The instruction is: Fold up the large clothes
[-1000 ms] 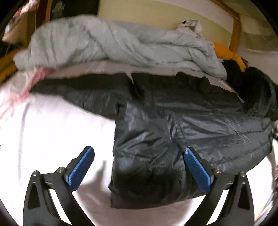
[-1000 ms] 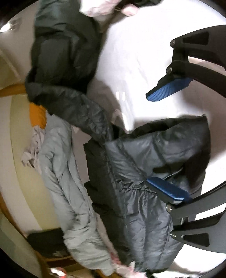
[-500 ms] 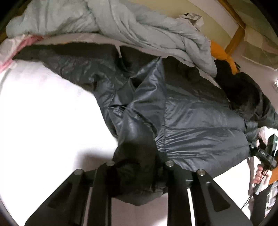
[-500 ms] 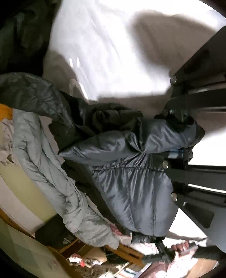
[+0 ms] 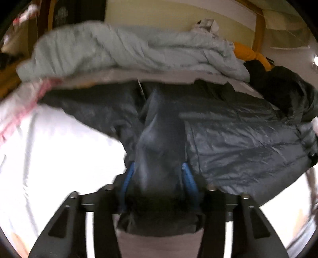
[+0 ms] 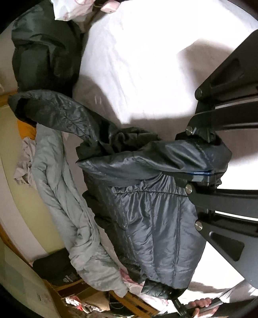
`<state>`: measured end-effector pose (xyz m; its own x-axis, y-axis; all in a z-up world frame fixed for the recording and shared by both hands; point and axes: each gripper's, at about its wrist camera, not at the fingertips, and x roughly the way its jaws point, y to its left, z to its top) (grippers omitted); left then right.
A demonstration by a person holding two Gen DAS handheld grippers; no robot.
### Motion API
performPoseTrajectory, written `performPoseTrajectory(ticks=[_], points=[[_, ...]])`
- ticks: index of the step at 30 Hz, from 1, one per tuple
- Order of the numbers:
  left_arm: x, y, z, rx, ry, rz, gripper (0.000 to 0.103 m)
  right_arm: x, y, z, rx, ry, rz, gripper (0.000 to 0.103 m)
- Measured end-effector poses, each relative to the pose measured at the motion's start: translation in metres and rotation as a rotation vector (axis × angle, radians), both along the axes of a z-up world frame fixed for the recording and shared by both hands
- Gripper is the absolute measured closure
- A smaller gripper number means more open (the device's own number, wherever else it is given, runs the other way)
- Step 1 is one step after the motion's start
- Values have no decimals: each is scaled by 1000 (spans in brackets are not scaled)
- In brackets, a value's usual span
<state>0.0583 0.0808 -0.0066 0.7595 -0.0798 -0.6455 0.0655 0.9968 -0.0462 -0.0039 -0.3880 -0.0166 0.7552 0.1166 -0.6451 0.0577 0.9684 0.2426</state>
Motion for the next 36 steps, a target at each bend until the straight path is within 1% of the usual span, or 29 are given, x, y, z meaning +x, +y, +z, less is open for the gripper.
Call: performPoseTrajectory(ticks=[1,2,3,4,5,6,7,8,9,12,14,16,18,19,21,24,26,27,28,29,30,31,32,33,36], points=[[-3,0,4,18,-34,12,22,1,2,1,-10,-5,-5,84],[-6,1,9,28,-76,35,8,0,2,3,-20,-14,-11,82],[-11,2,14,24,-128,55,6,-2,1,3,-22,-20,-15,78],[-13,3,19,15,-162,57,6,-4,-1,4,-26,-28,-25,75],[-15,4,23,7,-187,48,6,-5,-2,5,-32,-36,-40,69],[-16,4,26,4,-200,39,6,-7,-4,6,-41,-45,-57,59],[-18,4,28,2,-218,33,6,-9,-5,8,-54,-59,-78,51],[-18,3,29,2,-231,32,6,-10,-7,11,-62,-77,-97,36],[-17,3,30,2,-239,30,6,-13,-9,14,-63,-100,-116,31],[-17,-1,26,4,-240,17,6,-18,-18,24,-25,-150,-139,30],[-13,-4,23,13,-238,18,6,-22,-23,29,-10,-181,-167,26],[-6,-8,23,24,-238,13,6,-24,-28,35,-12,-206,-193,25],[7,-14,29,53,-228,13,6,-24,-32,46,-19,-225,-212,25],[12,-17,36,58,-222,14,6,-23,-35,54,-21,-235,-218,25],[17,-20,49,36,-230,-10,6,-18,-38,73,-33,-259,-225,25],[26,-27,62,78,-235,5,6,-4,-40,107,-116,-273,-239,25],[27,-27,64,62,-256,2,6,10,-43,130,-194,-278,-242,25],[27,-26,63,52,-265,5,6,24,-48,143,-230,-276,-249,25],[26,-24,60,46,-272,10,6,34,-53,149,-234,-271,-245,24],[26,-22,56,41,-275,16,6,50,-63,155,-216,-260,-218,20],[27,-20,51,40,-270,22,6,64,-72,157,-189,-239,-197,18],[30,-18,47,44,-254,26,6,82,-86,157,-164,-202,-223,18],[33,-15,42,51,-235,28,6,98,-98,155,-167,-166,-281,18],[36,-12,39,57,-226,32,6,111,-105,153,-186,-145,-319,18],[40,2,35,48,-218,70,6,155,-118,148,-309,-97,-381,19]])
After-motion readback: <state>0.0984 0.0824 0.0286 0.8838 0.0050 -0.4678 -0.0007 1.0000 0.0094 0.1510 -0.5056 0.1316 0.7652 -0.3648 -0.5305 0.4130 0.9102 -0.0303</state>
